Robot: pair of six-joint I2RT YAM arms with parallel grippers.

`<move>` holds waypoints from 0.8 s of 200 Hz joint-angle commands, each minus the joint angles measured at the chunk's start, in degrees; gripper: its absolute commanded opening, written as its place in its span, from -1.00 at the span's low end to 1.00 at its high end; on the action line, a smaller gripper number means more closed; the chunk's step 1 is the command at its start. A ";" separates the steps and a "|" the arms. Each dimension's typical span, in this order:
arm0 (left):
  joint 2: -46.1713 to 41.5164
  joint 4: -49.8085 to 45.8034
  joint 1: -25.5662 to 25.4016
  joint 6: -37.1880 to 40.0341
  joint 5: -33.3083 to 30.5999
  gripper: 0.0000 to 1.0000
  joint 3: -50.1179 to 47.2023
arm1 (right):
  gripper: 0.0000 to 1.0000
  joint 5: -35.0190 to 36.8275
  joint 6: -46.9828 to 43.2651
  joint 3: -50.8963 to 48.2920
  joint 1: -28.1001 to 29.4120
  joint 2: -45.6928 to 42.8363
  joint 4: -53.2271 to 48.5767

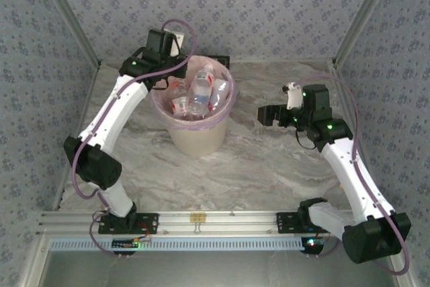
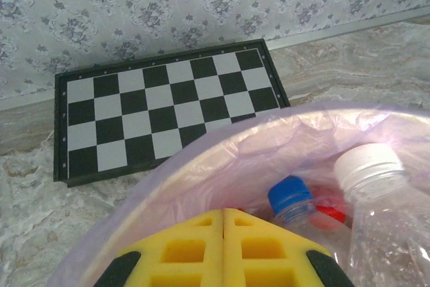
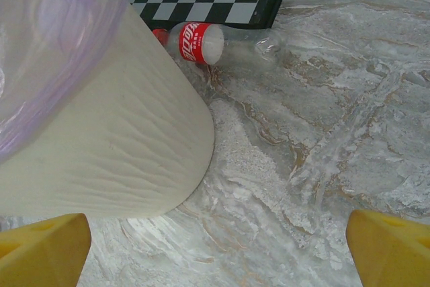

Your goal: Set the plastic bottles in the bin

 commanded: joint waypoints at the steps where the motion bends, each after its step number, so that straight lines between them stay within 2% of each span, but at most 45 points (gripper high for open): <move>1: 2.65 -2.28 -0.98 -1.59 4.17 -0.89 -0.54 | 0.99 0.42 -0.87 -0.48 0.64 0.57 0.15; 82: 4.93 -0.32 -1.52 -1.35 3.31 -0.89 -2.65 | 0.99 1.92 -1.73 0.59 1.28 1.54 0.38; 100: 4.33 -0.85 -1.34 -0.99 3.15 -0.83 -1.61 | 0.99 2.18 -2.04 1.29 1.27 1.73 0.27; 118: 3.00 -1.33 -1.34 -0.42 2.84 -0.64 0.15 | 0.99 2.44 -2.26 2.01 1.30 1.74 0.33; 143: 0.86 -2.14 -1.35 0.66 1.69 -0.16 3.28 | 0.99 2.62 -2.66 3.55 1.60 2.09 0.22; 160: -1.12 -3.01 -1.42 1.11 1.55 0.01 6.53 | 0.99 2.86 -2.89 4.61 1.93 2.64 -0.18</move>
